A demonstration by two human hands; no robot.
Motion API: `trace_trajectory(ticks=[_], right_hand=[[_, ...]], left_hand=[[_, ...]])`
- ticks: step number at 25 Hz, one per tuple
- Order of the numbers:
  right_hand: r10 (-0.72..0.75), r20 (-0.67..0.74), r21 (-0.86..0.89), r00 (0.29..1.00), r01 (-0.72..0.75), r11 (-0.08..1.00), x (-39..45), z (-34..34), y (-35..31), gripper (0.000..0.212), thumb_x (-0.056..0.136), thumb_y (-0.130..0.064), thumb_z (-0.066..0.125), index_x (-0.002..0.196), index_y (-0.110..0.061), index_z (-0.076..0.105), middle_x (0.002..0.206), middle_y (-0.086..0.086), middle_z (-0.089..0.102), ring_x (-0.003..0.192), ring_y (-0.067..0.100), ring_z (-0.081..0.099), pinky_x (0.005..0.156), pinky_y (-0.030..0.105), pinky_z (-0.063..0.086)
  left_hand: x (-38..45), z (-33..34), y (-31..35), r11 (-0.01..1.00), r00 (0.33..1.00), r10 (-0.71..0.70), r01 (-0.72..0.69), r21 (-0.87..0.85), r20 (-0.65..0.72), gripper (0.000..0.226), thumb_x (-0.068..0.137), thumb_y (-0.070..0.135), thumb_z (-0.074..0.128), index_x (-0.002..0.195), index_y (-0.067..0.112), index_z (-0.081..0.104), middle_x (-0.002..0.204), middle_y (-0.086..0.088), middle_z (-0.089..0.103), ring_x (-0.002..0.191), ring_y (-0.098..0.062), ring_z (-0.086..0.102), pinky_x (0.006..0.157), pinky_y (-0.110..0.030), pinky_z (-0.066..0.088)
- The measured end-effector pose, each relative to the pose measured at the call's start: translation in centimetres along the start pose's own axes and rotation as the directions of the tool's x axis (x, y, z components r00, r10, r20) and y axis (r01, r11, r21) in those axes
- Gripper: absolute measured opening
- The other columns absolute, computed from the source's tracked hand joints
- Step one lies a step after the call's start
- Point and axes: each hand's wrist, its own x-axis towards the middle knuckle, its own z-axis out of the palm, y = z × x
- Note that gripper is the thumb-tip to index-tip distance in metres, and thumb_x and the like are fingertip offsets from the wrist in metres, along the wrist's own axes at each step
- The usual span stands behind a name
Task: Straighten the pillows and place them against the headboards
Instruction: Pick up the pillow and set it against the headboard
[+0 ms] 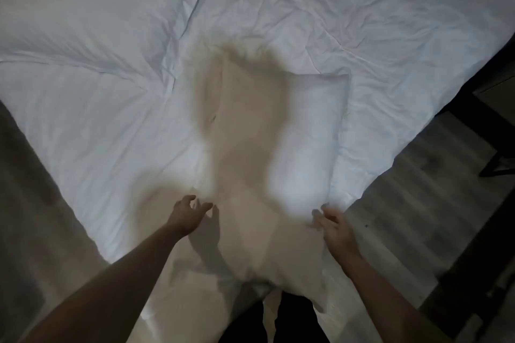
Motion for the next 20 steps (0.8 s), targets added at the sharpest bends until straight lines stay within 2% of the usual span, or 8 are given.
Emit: trace_trajectory(ticks=[3, 6, 8, 11, 13, 16, 18, 20], right_hand=[[0.070, 0.003, -0.003, 0.998, -0.070, 0.998, 3.0, 0.3, 1.5, 0.084, 0.077, -0.073, 0.070, 0.141, -0.020, 0.055, 0.139, 0.005, 0.064, 0.117, 0.024, 0.067, 0.097, 0.046, 0.057], [0.191, 0.039, 0.083, 0.981, -0.194, 0.978, 4.0, 1.7, 1.4, 0.089, 0.084, -0.063, 0.068, 0.156, -0.019, 0.038, 0.145, -0.004, 0.054, 0.129, 0.025, 0.060, 0.103, 0.042, 0.052], [0.261, 0.065, 0.113, 0.963, -0.267, 0.957, 4.2, 2.1, 1.1, 0.081, 0.090, -0.059, 0.067, 0.155, -0.016, 0.041, 0.138, -0.001, 0.057, 0.127, 0.028, 0.060, 0.104, 0.042, 0.050], [0.258, 0.085, 0.188, 0.962, -0.270, 0.944, 3.9, 1.6, -0.3, 0.055, 0.089, -0.050, 0.074, 0.127, -0.012, 0.067, 0.110, 0.004, 0.074, 0.096, 0.025, 0.072, 0.090, 0.042, 0.058], [0.223, 0.077, 0.282, 0.972, -0.236, 0.930, 2.4, 0.6, -3.4, 0.040, 0.086, -0.036, 0.081, 0.114, -0.009, 0.072, 0.098, 0.006, 0.078, 0.087, 0.026, 0.075, 0.079, 0.041, 0.062], [0.110, 0.040, 0.306, 0.993, -0.117, 0.945, -0.5, -1.8, -8.2, 0.017, 0.084, -0.018, 0.082, 0.094, -0.011, 0.070, 0.084, 0.004, 0.076, 0.074, 0.023, 0.073, 0.063, 0.030, 0.055], [0.009, 0.034, 0.262, 0.999, -0.018, 0.965, -2.8, -3.2, -10.6, 0.012, 0.085, -0.010, 0.080, 0.088, -0.011, 0.068, 0.073, -0.003, 0.072, 0.069, 0.017, 0.067, 0.059, 0.026, 0.048], [-0.096, 0.043, 0.207, 0.994, 0.085, 0.975, -5.3, -4.1, -12.2, 0.015, 0.082, -0.003, 0.081, 0.087, -0.013, 0.071, 0.069, -0.009, 0.074, 0.072, 0.016, 0.070, 0.062, 0.025, 0.050]], left_hand=[[1.8, 1.3, 0.0, 0.998, 0.996, -0.056, 0.058, -0.019, 0.066, 0.103, 0.082, 0.067, 0.071, 0.158, 0.008, 0.033, 0.159, -0.017, 0.043, 0.145, -0.035, 0.044, 0.117, -0.044, 0.038], [3.0, 2.5, -0.5, 0.993, 0.989, -0.103, 0.109, -0.053, 0.108, 0.100, 0.066, 0.084, 0.071, 0.139, 0.017, 0.057, 0.134, -0.007, 0.068, 0.118, -0.030, 0.067, 0.105, -0.045, 0.053], [3.3, 2.4, -0.3, 0.992, 0.992, -0.085, 0.093, -0.080, 0.088, 0.084, 0.061, 0.081, 0.075, 0.119, 0.020, 0.070, 0.112, -0.002, 0.076, 0.103, -0.028, 0.073, 0.096, -0.047, 0.058], [1.0, 1.5, 1.8, 0.984, 0.999, -0.025, 0.030, -0.178, 0.034, 0.072, 0.060, 0.067, 0.077, 0.113, 0.019, 0.074, 0.104, -0.002, 0.078, 0.096, -0.027, 0.074, 0.092, -0.049, 0.060], [-1.6, 1.3, 3.2, 0.961, 0.994, 0.069, -0.088, -0.264, -0.080, 0.057, 0.069, 0.058, 0.076, 0.112, 0.021, 0.072, 0.100, -0.001, 0.078, 0.092, -0.026, 0.074, 0.087, -0.046, 0.060], [-6.5, 1.9, 4.3, 0.916, 0.957, 0.126, -0.214, -0.339, -0.262, 0.031, 0.087, 0.041, 0.075, 0.108, 0.021, 0.064, 0.093, 0.001, 0.073, 0.084, -0.025, 0.069, 0.079, -0.038, 0.052], [-9.4, 2.3, 3.5, 0.930, 0.959, 0.123, -0.200, -0.308, -0.254, 0.042, 0.086, 0.049, 0.071, 0.115, 0.020, 0.061, 0.101, -0.001, 0.070, 0.091, -0.027, 0.066, 0.081, -0.037, 0.049], [-10.9, 2.8, 1.5, 0.976, 0.993, 0.043, -0.065, -0.209, -0.108, 0.059, 0.086, 0.059, 0.068, 0.124, 0.014, 0.064, 0.112, -0.006, 0.071, 0.102, -0.030, 0.068, 0.084, -0.037, 0.050]])
